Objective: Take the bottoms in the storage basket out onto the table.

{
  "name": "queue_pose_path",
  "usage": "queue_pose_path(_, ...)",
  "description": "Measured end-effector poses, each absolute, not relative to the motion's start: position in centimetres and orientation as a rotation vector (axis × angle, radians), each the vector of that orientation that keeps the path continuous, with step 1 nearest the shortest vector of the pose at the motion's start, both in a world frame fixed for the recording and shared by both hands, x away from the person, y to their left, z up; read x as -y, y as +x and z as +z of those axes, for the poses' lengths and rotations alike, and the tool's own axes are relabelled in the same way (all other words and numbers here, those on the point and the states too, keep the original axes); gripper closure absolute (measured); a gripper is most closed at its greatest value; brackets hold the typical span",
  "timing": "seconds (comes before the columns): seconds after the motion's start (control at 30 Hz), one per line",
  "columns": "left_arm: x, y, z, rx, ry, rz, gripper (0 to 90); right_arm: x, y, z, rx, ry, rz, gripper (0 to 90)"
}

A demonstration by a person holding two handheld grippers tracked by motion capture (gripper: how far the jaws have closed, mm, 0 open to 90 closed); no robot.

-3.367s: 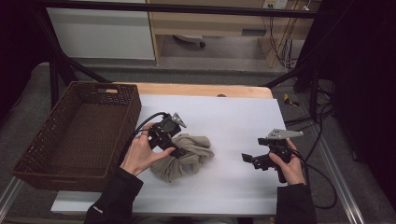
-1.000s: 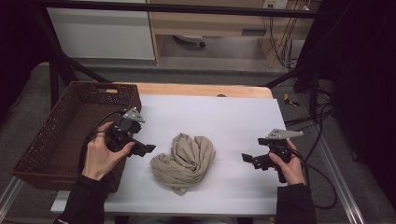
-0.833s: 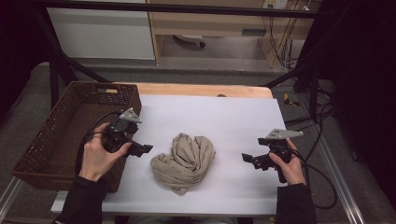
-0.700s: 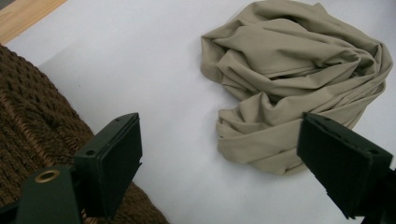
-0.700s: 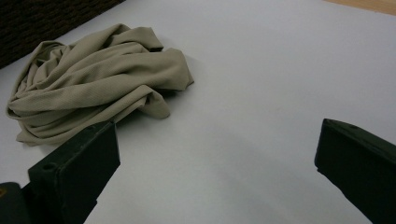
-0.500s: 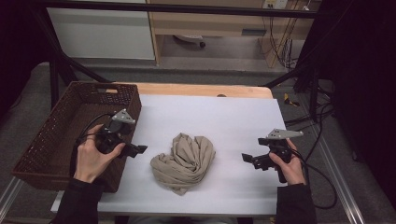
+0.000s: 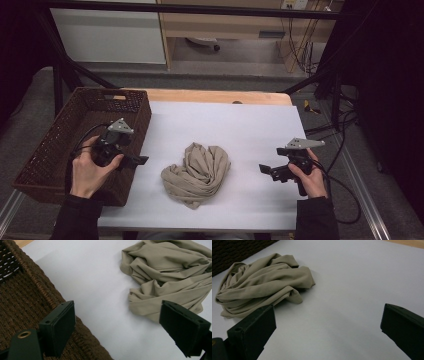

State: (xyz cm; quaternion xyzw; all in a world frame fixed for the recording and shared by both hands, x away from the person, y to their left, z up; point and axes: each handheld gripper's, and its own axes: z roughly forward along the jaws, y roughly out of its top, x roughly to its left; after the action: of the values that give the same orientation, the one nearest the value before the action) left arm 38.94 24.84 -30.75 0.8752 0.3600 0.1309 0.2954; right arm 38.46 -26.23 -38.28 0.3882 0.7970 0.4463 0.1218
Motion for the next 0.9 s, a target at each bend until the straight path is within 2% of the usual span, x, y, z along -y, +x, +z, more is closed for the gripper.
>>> queue_pose_path(0.9,-28.4,38.5,-32.0,-1.035,2.272,0.375,12.5,26.4,38.4,-38.2,-2.320,1.140,1.304,0.7)
